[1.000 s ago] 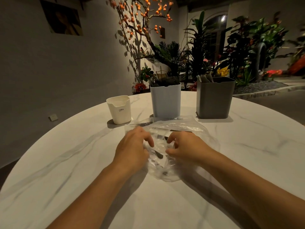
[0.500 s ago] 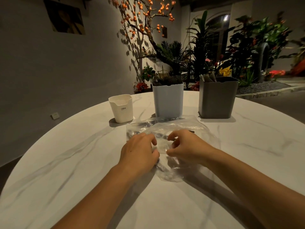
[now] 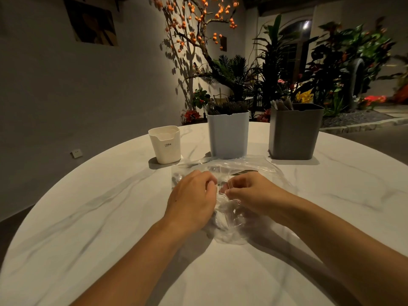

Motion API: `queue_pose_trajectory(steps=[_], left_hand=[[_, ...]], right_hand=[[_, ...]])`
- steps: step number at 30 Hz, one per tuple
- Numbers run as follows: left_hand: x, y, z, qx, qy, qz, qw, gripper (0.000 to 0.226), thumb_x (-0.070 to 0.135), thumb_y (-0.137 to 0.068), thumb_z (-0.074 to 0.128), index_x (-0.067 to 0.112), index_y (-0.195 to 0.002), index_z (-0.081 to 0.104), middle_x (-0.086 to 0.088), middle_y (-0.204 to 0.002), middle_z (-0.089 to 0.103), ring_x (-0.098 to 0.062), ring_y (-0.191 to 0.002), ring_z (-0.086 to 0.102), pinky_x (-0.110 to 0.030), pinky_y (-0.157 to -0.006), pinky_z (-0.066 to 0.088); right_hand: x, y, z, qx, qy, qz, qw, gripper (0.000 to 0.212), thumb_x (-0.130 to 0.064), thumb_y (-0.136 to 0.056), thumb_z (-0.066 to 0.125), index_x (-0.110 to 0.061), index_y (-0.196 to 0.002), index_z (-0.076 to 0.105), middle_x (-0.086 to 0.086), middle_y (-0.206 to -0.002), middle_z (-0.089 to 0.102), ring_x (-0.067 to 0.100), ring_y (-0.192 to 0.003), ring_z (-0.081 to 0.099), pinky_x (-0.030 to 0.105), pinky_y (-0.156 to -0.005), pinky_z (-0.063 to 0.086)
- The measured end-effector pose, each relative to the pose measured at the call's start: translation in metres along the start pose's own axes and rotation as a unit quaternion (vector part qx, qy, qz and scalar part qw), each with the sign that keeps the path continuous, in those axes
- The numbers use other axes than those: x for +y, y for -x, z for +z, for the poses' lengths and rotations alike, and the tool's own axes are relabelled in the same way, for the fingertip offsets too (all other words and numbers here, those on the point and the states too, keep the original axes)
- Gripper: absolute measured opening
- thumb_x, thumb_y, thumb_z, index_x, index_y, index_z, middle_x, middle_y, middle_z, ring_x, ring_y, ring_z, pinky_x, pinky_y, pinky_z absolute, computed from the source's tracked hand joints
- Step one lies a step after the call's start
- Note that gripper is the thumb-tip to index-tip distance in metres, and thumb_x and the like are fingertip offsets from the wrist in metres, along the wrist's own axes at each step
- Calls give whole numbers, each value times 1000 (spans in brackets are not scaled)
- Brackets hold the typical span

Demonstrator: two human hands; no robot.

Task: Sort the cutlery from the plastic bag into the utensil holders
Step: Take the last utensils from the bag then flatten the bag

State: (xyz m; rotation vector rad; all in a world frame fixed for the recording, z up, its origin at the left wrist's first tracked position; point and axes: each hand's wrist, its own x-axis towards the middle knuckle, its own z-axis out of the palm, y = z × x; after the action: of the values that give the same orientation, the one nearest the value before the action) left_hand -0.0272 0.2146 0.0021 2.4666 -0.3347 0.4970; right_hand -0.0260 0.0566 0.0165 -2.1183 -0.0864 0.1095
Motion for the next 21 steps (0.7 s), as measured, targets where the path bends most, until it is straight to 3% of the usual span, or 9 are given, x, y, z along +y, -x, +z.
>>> queue_pose_trajectory(steps=[2,5,9,13,15,18,21], left_hand=[[2,-1,2,-19,90,-7,996,26,36,-105,44,26,-102,67,9,-101,65,-9,-95,60,-25,-84,52],[5,0,1,-57,168,-22,984,25,43,-102,49,29,-110,67,11,-102,67,-5,-94,63,-10,-73,49],[8,1,-4,-21,205,-9,979,20,37,-101,53,31,-111,69,12,-103,67,0,-93,62,-4,-72,47],[10,3,-5,5,221,-5,975,11,33,-98,59,41,-101,67,17,-98,64,8,-89,62,-2,-71,46],[10,4,-4,11,220,-6,975,12,31,-97,62,37,-103,71,17,-97,64,6,-88,62,-2,-72,46],[10,5,-2,41,175,2,984,17,31,-95,65,27,-108,76,12,-96,65,-2,-87,63,-2,-74,47],[12,6,-1,52,170,-3,984,18,35,-96,63,26,-108,74,10,-100,65,-4,-88,63,-4,-71,49]], right_hand=[[-1,3,1,-4,-20,-23,1000,7,-23,-96,64,-29,-96,68,-3,-93,70,23,-88,70,27,-74,60],[-3,7,4,-7,-43,-78,996,16,-22,-98,60,-24,-110,70,-4,-98,72,19,-91,70,30,-85,60],[-7,10,4,-2,-54,-117,992,23,-23,-99,58,-21,-119,68,-7,-101,72,14,-95,68,30,-91,57],[-5,10,5,1,-51,-123,991,20,-22,-99,57,-26,-115,67,-12,-98,70,11,-92,68,25,-87,57],[-3,10,6,-2,-48,-121,991,15,-21,-99,57,-32,-104,67,-12,-95,70,11,-89,68,22,-81,57],[-3,10,8,-3,-35,-118,992,24,-20,-100,57,-40,-88,62,-15,-88,68,11,-83,68,15,-67,56],[-4,11,9,13,-40,-123,991,21,-19,-102,54,-35,-92,63,-9,-88,68,14,-80,67,15,-67,57]])
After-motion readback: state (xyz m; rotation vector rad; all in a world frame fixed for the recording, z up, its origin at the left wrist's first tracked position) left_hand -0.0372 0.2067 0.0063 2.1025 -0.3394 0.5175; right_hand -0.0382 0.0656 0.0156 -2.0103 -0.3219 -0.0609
